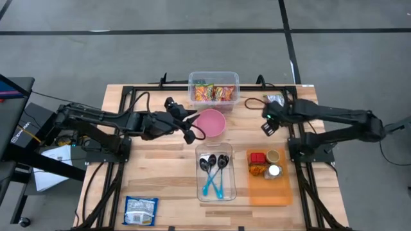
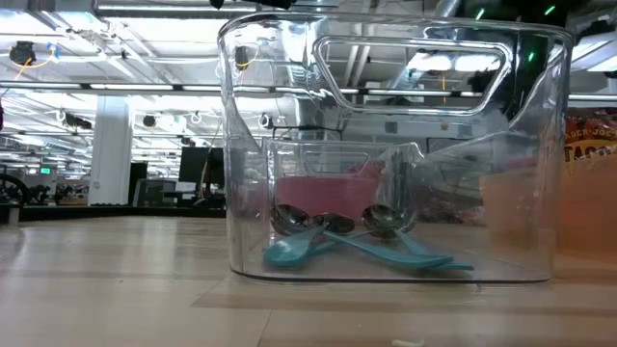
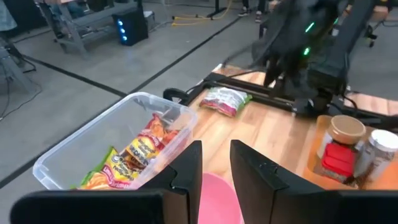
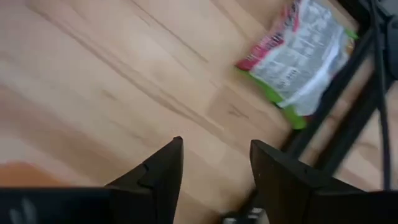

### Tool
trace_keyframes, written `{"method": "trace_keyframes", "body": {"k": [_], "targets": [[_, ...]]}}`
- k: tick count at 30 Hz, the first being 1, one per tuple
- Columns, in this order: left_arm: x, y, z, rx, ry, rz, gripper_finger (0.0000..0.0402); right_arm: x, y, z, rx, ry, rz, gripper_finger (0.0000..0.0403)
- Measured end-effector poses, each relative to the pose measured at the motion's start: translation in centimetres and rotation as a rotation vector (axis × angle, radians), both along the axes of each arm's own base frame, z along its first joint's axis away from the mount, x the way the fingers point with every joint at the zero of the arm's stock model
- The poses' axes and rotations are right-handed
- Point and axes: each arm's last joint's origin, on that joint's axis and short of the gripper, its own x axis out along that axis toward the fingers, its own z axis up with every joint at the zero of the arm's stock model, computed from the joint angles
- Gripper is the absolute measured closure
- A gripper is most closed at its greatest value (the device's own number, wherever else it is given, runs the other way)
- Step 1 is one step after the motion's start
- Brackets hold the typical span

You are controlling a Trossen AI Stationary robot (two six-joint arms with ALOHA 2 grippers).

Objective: Pick & Place Food Item
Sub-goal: Put the green noodle pack into the top transparent bin

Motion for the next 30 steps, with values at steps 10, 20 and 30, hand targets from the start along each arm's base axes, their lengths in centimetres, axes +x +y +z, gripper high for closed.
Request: {"method": "trace_keyframes", "body": {"k": [10,20,30], "targets": [[0.1,0.7,0.1,-0.001,-0.014,0.029,0.0325,2.7,-6.8,-6.3,0.132,0.318,0.048,0.0188],[0.1,0.0,0.1,-0.043,-0.046,0.018,0.0325,3.6,-8.4,-8.8,0.015,0.459,0.078,0.0177],[0.0,-0.3,0.1,-0.078,-0.070,0.021,0.0325,2.5,-7.7,-10.6,0.012,0.458,0.131,0.0204]]}}
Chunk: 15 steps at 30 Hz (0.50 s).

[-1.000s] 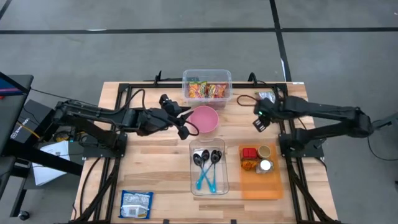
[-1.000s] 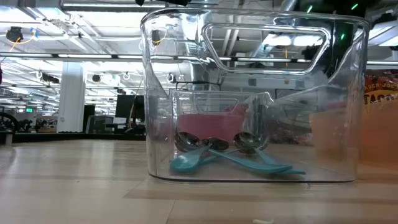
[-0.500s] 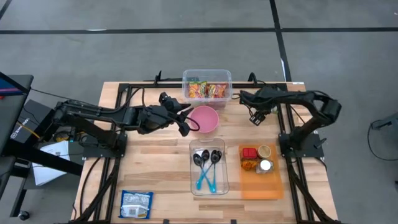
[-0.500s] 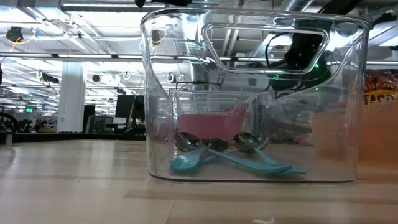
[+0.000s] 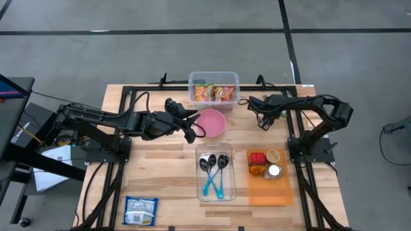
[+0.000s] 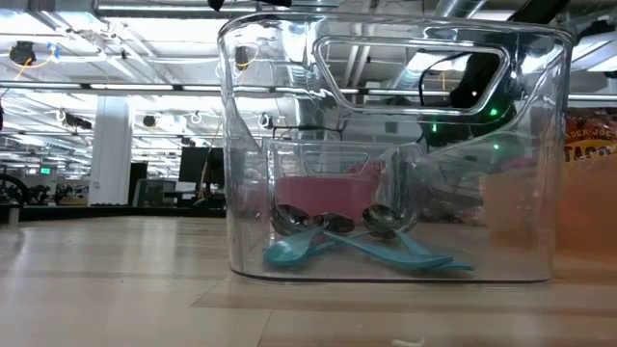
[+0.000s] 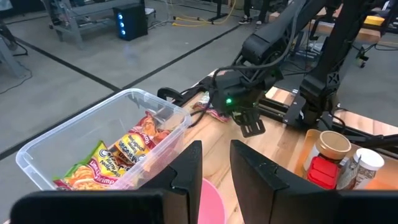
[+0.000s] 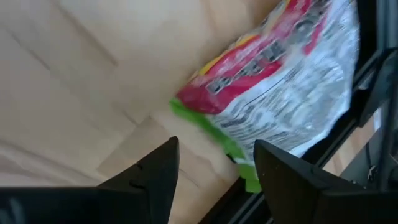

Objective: Pick & Place Food Item
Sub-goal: Put the green noodle pack into the top transparent bin

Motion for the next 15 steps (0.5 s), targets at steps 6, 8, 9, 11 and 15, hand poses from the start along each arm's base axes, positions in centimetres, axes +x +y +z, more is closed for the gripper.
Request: {"method": "trace_keyframes", "body": {"k": [6,8,9,11,15], "targets": [[0.00,0.02,0.00,0.000,0.000,0.001,0.0325,-0.20,-0.01,-0.58,-0.017,-0.007,0.008,0.0226],[0.00,0.02,0.00,0.000,0.000,0.001,0.0325,-0.19,-0.19,-0.55,-0.040,-0.006,0.006,0.0234],[0.00,0.02,0.00,0.000,0.000,0.001,0.0325,-0.14,-0.25,-0.55,-0.046,-0.012,0.005,0.0239],[0.00,0.02,0.00,0.000,0.000,0.001,0.0325,-0.03,-0.36,-0.56,-0.055,-0.024,0.006,0.0247],[0.00,0.02,0.00,-0.019,-0.013,0.007,0.0325,0.23,-0.50,-0.56,-0.069,-0.052,0.006,0.0265]]}}
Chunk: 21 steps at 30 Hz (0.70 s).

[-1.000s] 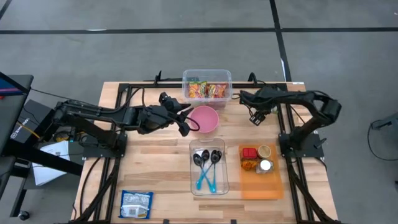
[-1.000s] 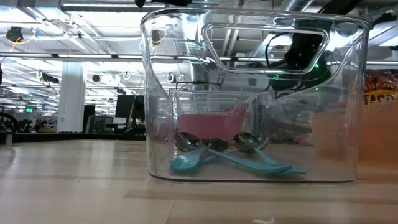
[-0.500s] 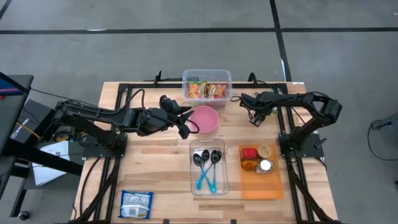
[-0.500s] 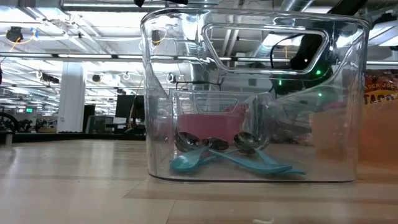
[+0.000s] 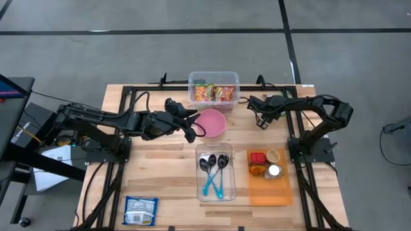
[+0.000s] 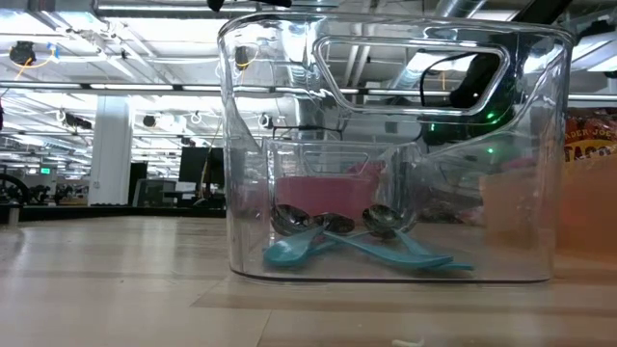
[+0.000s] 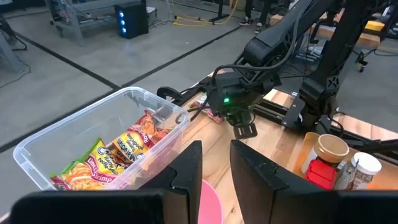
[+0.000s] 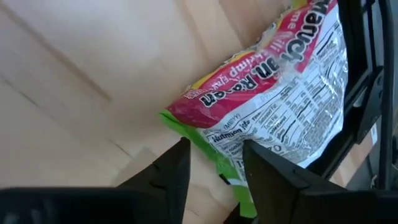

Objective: Pick & Place Food Item
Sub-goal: Put the green noodle pack into the top transparent bin

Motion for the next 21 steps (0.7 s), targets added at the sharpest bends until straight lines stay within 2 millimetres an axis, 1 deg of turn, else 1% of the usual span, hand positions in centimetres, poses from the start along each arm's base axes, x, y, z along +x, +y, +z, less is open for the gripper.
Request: {"method": "trace_keyframes", "body": {"k": [3,6,12,14,17,21], "targets": [[0.0,0.0,0.0,-0.017,-0.012,0.006,0.0325,0.0,-0.3,0.0,-0.008,-0.012,-0.001,0.0282],[0.0,0.0,0.0,-0.028,-0.015,-0.007,0.0325,-0.4,-0.8,0.0,-0.006,-0.010,-0.025,0.0309],[0.1,-0.1,0.0,-0.037,-0.014,-0.026,0.0325,-1.3,-1.3,0.0,0.026,0.011,-0.066,0.0390],[0.1,-0.1,0.0,-0.041,-0.015,-0.031,0.0325,-1.3,-1.0,0.2,0.054,0.002,-0.062,0.0395],[0.1,-0.1,0.0,-0.045,-0.017,-0.030,0.0325,-1.1,-0.1,0.9,0.051,-0.028,-0.053,0.0400],[0.1,-0.1,0.0,-0.045,-0.017,-0.030,0.0325,-1.1,1.3,2.9,0.008,-0.102,-0.034,0.0402]]}}
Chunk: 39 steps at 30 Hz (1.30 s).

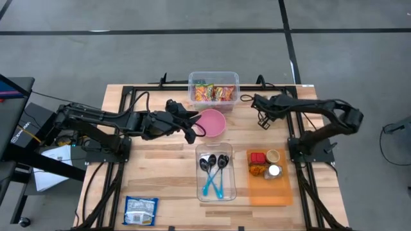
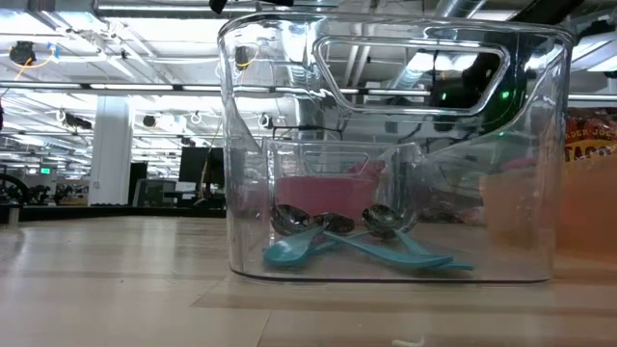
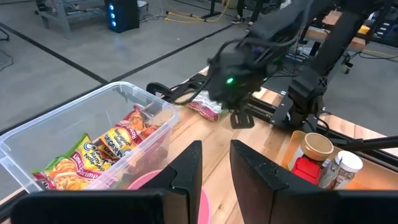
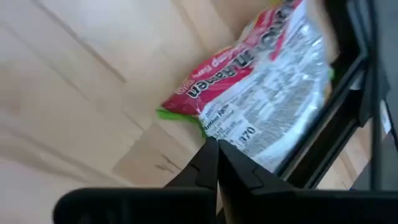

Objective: Pick & Place Food Item
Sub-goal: Put the green noodle pack into the top transparent bin

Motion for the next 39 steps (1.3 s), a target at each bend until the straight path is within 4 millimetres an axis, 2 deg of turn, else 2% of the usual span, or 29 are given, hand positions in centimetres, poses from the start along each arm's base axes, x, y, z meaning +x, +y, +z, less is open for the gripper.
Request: {"method": "trace_keyframes", "body": {"k": [7,10,14,19,24,27,32,39], "targets": [[0.0,0.0,0.0,0.000,0.000,0.001,0.0325,-0.8,2.6,4.7,0.032,-0.218,-0.030,0.0402],[0.0,0.0,0.0,0.001,0.000,0.001,0.0325,-1.4,3.5,5.5,0.014,-0.246,0.009,0.0402],[0.0,0.0,0.0,0.008,0.005,-0.001,0.0325,-1.2,4.0,5.6,0.051,-0.296,0.092,0.0387],[0.0,0.0,0.0,0.008,0.005,-0.001,0.0325,0.1,3.7,3.9,0.028,-0.155,0.130,0.0323],[0.0,0.0,0.0,0.004,0.002,0.001,0.0325,1.7,2.7,0.9,0.049,0.004,0.134,0.0245],[0.0,0.0,0.0,0.001,0.000,0.001,0.0325,2.3,2.3,-0.6,0.026,0.069,0.126,0.0214],[0.0,0.0,0.0,-0.032,-0.020,0.013,0.0325,2.6,1.6,-1.7,-0.038,0.120,0.072,0.0206],[0.1,-0.1,0.1,-0.051,-0.036,-0.003,0.0325,2.5,1.4,-3.0,-0.054,0.095,0.058,0.0239]]}}
